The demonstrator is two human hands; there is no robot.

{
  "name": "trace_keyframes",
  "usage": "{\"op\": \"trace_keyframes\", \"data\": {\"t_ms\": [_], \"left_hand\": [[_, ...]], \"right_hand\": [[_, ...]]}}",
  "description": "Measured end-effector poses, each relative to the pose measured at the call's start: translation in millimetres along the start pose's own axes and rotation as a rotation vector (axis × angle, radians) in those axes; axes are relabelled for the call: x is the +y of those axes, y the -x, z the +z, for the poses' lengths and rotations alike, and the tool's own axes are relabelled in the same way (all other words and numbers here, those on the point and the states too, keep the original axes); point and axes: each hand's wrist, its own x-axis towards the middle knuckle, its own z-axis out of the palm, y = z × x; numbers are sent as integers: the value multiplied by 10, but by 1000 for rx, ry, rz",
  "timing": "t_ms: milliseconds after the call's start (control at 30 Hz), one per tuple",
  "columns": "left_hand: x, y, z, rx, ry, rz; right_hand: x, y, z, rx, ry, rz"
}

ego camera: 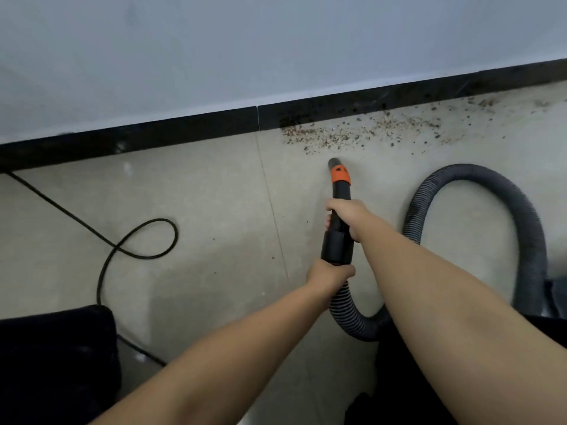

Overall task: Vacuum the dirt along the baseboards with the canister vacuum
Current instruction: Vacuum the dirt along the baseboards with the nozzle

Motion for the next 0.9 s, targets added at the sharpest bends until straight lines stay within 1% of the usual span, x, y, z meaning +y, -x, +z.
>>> {"op": "trace_keyframes", "data": {"t_ms": [100, 233, 333, 467, 567, 633, 800, 900], "left_hand": [[62, -51, 77, 46, -8, -2], [167, -62, 192, 100, -73, -20], [216, -45, 309, 132, -107, -64], [175, -28, 564, 169, -63, -129], [35, -53, 743, 217, -14, -114], [-38, -147, 787, 191, -18, -105], [45, -330, 805, 39, -36, -109], [112, -402, 831, 17, -3, -98]], "right_hand": [[-38, -100, -35, -30, 13, 2], [-43, -249, -159, -37, -43, 1], [-36, -290, -277, -75, -50, 7], [47, -333, -470, -99, 3, -8], [129, -350, -572, -104, 40, -8], [174, -394, -634, -74, 40, -25], [111, -501, -756, 24, -6, -37], [34, -556, -761, 62, 20, -47]]}}
